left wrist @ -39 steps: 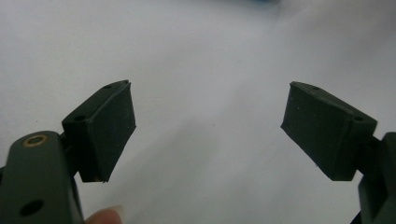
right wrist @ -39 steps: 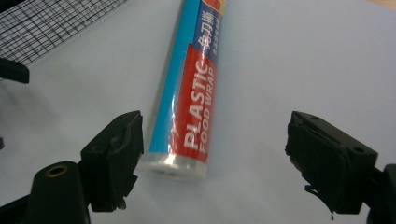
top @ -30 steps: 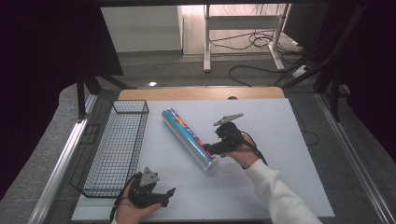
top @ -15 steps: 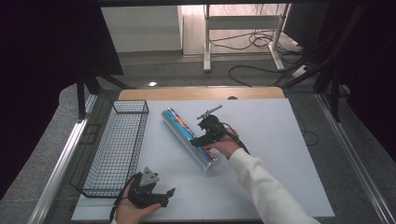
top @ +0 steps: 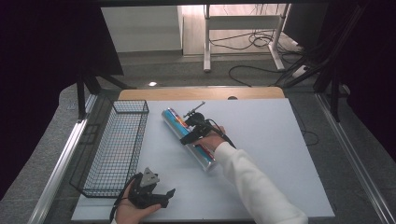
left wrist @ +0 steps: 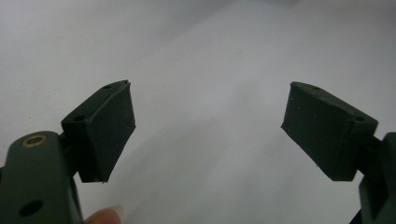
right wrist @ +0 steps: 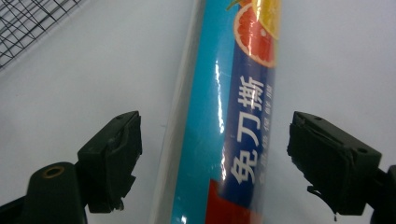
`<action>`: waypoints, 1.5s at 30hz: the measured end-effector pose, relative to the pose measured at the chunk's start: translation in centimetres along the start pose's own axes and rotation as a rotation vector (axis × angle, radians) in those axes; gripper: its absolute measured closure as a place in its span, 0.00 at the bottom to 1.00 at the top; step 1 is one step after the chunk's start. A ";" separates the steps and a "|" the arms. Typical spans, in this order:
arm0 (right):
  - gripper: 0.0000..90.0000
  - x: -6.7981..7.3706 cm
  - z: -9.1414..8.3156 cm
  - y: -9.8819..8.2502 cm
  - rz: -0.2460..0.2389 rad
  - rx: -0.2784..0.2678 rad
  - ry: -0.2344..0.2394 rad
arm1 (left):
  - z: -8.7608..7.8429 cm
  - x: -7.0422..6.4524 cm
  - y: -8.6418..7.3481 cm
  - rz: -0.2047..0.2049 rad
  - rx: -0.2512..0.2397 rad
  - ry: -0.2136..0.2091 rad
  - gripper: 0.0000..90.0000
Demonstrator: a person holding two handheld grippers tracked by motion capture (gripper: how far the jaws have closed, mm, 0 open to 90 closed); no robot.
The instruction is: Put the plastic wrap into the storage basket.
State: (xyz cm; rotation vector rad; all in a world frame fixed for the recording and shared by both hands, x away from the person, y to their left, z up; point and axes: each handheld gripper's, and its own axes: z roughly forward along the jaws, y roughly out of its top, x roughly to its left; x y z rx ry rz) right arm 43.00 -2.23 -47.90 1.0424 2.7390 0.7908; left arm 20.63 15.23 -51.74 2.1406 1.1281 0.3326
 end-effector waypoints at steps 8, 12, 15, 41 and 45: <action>0.23 0.2 2.2 0.7 0.013 0.083 -0.013 | 0.1 0.0 0.0 0.005 0.007 0.001 0.19; 0.28 0.0 3.0 0.9 0.019 0.120 -0.021 | 0.1 0.0 -0.1 0.005 0.006 0.002 0.19; 0.31 -0.2 3.3 1.0 0.040 0.144 -0.024 | 0.1 0.0 -0.1 0.005 0.007 0.002 0.19; 0.35 -2.1 1.4 1.1 0.192 0.146 0.095 | 0.1 0.0 -0.1 0.011 0.008 0.000 0.19; 0.35 -2.2 0.2 0.9 0.189 0.125 0.110 | 0.2 0.0 -0.1 0.012 0.009 -0.001 0.19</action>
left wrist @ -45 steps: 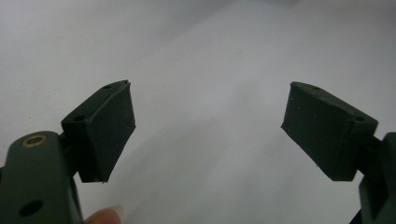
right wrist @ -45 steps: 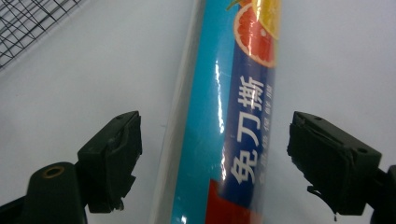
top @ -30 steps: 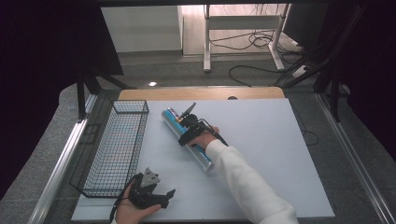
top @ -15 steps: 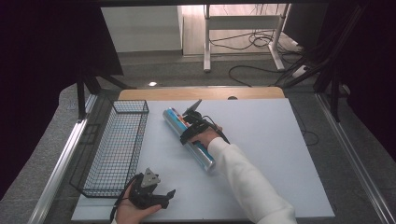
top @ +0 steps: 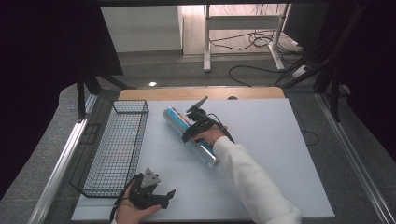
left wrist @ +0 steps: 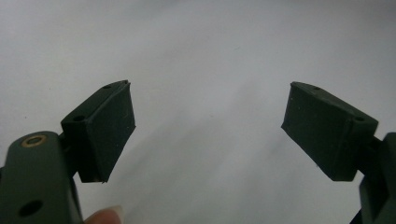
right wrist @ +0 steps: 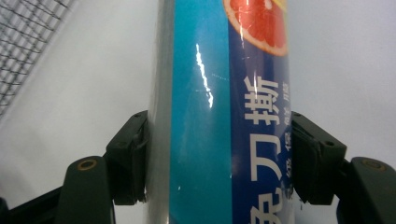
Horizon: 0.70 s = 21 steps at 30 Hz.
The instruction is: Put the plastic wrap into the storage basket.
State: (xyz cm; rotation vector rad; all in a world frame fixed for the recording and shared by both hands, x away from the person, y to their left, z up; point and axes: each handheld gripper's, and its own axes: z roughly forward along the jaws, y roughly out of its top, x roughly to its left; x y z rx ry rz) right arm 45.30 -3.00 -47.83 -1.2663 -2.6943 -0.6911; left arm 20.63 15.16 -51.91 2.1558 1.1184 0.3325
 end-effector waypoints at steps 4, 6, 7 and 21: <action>0.35 0.2 -1.6 -0.7 -0.007 -0.037 0.026 | 0.1 0.0 0.0 -0.002 0.001 0.001 0.19; 0.35 0.2 -2.4 -1.1 -0.003 -0.052 0.045 | 0.1 0.1 0.0 -0.002 0.000 0.001 0.19; 0.35 0.3 -3.0 -1.5 -0.010 -0.064 0.048 | 0.1 0.1 0.0 -0.003 0.000 0.001 0.19; 0.35 -0.5 -8.3 -8.8 -0.006 -0.201 0.116 | 0.4 0.0 0.3 -0.024 -0.003 -0.022 0.18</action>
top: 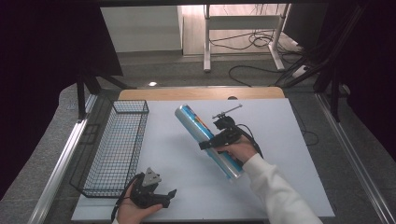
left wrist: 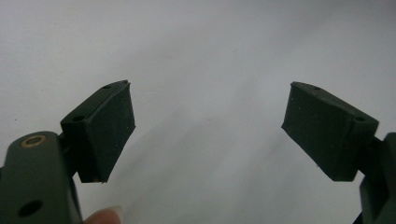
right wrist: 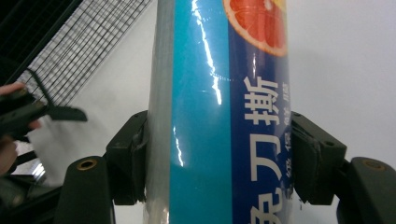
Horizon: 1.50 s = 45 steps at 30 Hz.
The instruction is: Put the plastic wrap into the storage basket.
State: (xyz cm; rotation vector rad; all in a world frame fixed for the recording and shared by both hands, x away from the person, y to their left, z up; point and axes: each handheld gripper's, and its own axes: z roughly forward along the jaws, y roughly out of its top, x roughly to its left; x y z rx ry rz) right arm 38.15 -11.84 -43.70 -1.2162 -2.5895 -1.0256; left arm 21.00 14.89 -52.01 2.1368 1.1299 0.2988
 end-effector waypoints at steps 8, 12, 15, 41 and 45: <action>0.35 -0.3 -2.6 -4.0 0.001 -0.060 0.008 | 0.2 0.0 0.6 -0.049 -0.028 -0.043 0.17; 0.35 -0.6 -3.4 -5.7 0.011 -0.077 0.015 | 0.1 0.2 1.3 -0.118 -0.067 -0.098 0.16; 0.35 -0.7 -3.7 -6.4 0.015 -0.082 0.016 | 0.2 0.4 2.0 -0.167 -0.081 -0.142 0.15; 0.35 1.4 -2.2 -7.5 0.015 -0.132 0.045 | 4.9 1.4 9.8 -0.505 -0.246 -0.577 0.13; 0.35 1.9 -1.8 -7.4 0.005 -0.140 0.049 | 5.7 1.1 10.2 -0.517 -0.256 -0.622 0.14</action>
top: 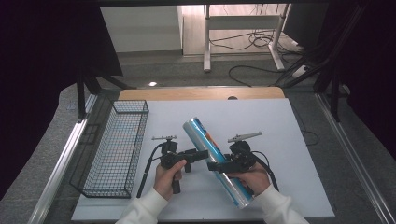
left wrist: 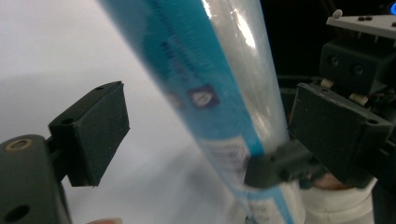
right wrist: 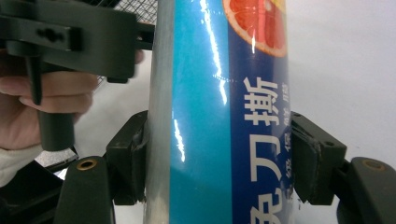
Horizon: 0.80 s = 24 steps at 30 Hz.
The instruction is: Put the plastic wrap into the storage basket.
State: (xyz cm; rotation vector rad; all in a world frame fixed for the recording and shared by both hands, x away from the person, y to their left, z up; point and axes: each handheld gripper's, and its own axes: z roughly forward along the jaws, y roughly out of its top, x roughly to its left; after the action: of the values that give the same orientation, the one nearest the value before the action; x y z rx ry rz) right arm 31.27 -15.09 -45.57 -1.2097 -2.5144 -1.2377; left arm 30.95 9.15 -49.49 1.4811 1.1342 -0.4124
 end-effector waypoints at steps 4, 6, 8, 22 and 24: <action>0.35 0.6 0.7 0.2 -0.014 -0.009 0.013 | 0.8 0.0 0.2 -0.019 0.013 -0.036 0.17; 0.35 0.8 0.8 0.2 -0.018 -0.012 0.012 | 0.9 0.0 0.3 -0.020 0.013 -0.026 0.17; 0.35 1.1 1.1 0.3 -0.030 -0.010 0.006 | 0.9 0.3 0.4 -0.030 0.011 -0.028 0.23; 0.34 1.7 2.5 0.9 -0.044 -0.031 -0.025 | 0.0 0.7 1.4 -0.063 -0.025 -0.038 0.35; 0.34 1.7 2.5 0.9 -0.044 -0.033 -0.024 | -0.2 0.7 1.5 -0.064 -0.018 -0.040 0.35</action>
State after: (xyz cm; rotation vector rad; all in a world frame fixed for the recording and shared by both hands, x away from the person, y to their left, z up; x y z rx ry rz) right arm 31.34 -11.96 -45.96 -1.1895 -2.5608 -1.2866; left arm 32.47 9.85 -49.11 1.4176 1.1528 -0.4735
